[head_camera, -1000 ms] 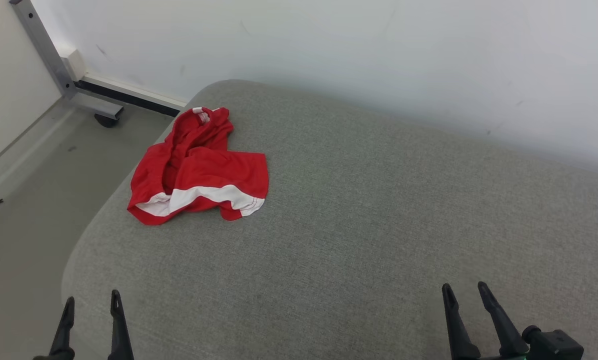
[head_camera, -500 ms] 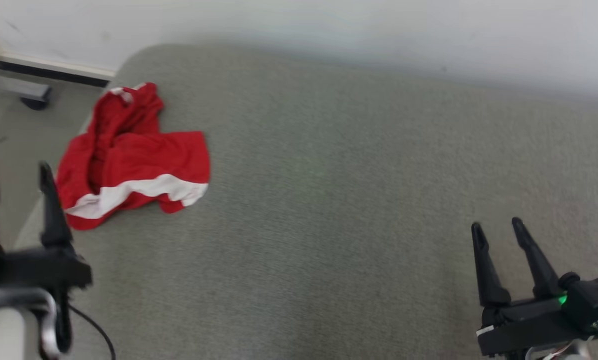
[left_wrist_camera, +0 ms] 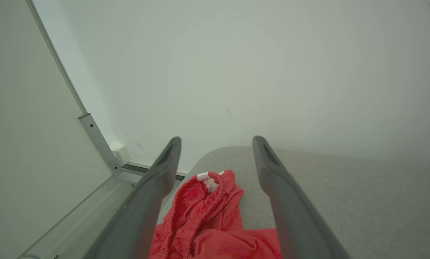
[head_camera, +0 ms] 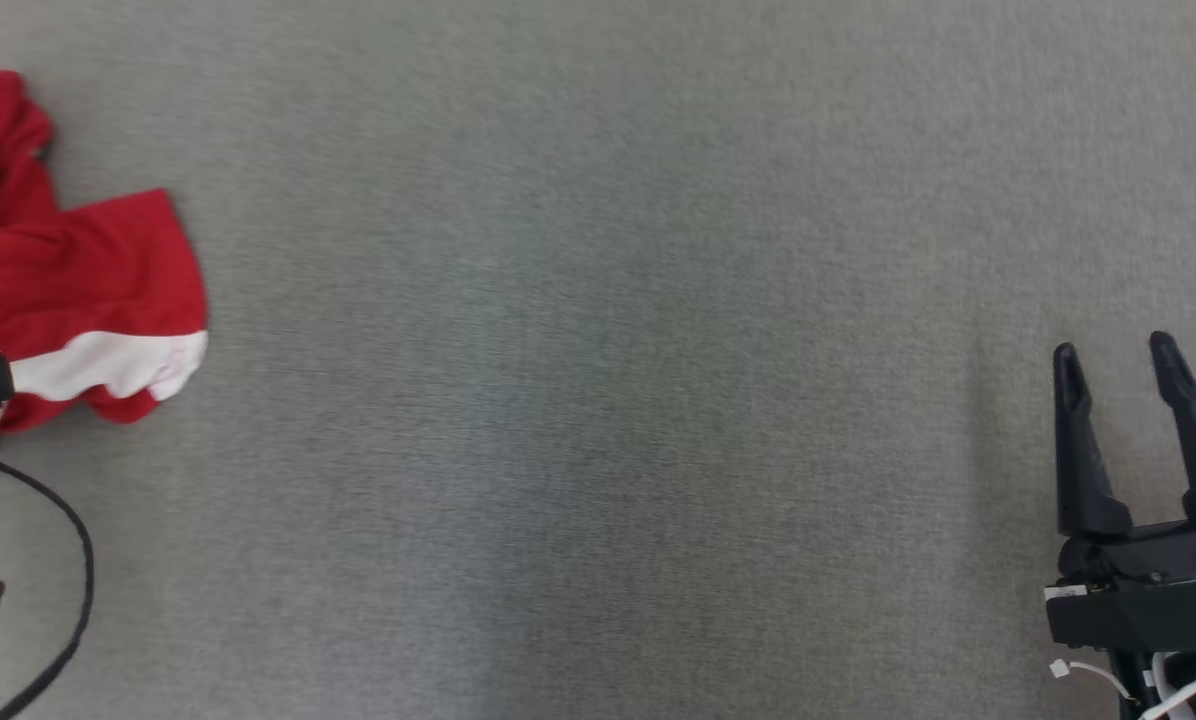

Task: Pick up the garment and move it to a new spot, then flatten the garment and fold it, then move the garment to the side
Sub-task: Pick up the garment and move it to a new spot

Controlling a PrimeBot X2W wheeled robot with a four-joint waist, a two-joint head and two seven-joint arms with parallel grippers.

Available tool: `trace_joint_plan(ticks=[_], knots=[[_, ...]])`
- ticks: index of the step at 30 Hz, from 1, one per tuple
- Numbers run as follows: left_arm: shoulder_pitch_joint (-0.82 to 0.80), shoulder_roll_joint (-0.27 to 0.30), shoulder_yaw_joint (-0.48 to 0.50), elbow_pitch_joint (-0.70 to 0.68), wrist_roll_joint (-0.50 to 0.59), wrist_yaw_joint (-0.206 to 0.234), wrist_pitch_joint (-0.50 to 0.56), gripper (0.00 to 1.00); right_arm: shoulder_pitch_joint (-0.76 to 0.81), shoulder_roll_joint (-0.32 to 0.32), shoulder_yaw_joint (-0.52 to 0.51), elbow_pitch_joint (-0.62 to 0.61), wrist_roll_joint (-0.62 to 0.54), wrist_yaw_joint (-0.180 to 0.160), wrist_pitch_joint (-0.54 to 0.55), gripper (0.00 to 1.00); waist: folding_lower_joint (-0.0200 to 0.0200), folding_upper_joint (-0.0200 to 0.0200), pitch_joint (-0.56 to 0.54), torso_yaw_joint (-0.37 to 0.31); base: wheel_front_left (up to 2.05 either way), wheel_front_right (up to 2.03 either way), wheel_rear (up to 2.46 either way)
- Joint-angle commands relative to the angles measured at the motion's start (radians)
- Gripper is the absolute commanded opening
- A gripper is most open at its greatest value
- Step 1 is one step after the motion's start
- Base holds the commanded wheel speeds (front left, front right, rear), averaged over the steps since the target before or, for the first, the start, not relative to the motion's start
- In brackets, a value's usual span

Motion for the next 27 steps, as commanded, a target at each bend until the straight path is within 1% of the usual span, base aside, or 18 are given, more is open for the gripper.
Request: trace_joint_plan(ticks=[1,9,12,17,19,21,22,24,25,27], knots=[[-0.031,0.016,0.002,0.042,-0.004,-0.004,0.019,1.00,-0.008,-0.009,-0.011,-0.017,-0.003,-0.003,0.005,1.00,-0.0004,-0.0003,0.106,-0.094,0.00,0.00,0.00],[-0.094,0.059,-0.008,0.235,-0.011,-0.006,0.095,1.00,-0.012,-0.018,-0.010,-0.050,-0.007,-0.003,0.031,1.00,-0.0004,-0.0003,0.111,-0.100,0.00,0.00,0.00],[-0.104,0.070,-0.010,0.273,-0.012,-0.008,0.115,1.00,-0.013,-0.021,-0.009,-0.054,-0.006,-0.003,0.034,1.00,-0.0004,-0.0003,0.111,-0.102,0.00,0.00,0.00],[-0.110,0.091,-0.028,0.368,-0.019,-0.022,0.210,1.00,-0.008,-0.025,-0.009,-0.062,-0.003,-0.003,0.038,1.00,-0.0004,-0.0003,0.109,-0.110,0.00,0.00,0.00],[-0.108,0.084,-0.026,0.400,-0.037,-0.024,0.251,1.00,-0.005,-0.025,-0.010,-0.064,-0.003,-0.003,0.040,1.00,-0.0004,-0.0003,0.108,-0.113,0.00,0.00,0.00],[-0.103,0.075,-0.026,0.435,-0.045,-0.015,0.304,1.00,-0.001,-0.023,-0.009,-0.066,-0.005,-0.003,0.041,1.00,-0.0004,-0.0003,0.107,-0.115,0.00,0.00,0.00],[-0.101,0.069,-0.026,0.457,-0.052,-0.011,0.340,0.88,-0.001,-0.022,-0.008,-0.066,-0.007,-0.003,0.041,1.00,-0.0004,-0.0003,0.106,-0.117,0.00,0.00,0.00],[-0.096,0.061,-0.028,0.468,-0.060,-0.008,0.360,0.33,0.000,-0.020,-0.007,-0.068,-0.008,-0.003,0.044,1.00,-0.0004,-0.0003,0.106,-0.119,0.00,0.00,0.00],[-0.095,0.057,-0.028,0.472,-0.064,-0.009,0.365,0.00,-0.001,-0.019,-0.006,-0.068,-0.007,-0.003,0.044,1.00,-0.0004,-0.0003,0.105,-0.119,0.00,0.00,0.00],[-0.091,0.054,-0.036,0.472,-0.062,-0.012,0.355,0.00,-0.003,-0.018,-0.004,-0.066,-0.009,-0.003,0.044,1.00,-0.0004,-0.0003,0.102,-0.122,0.00,0.00,0.00]])
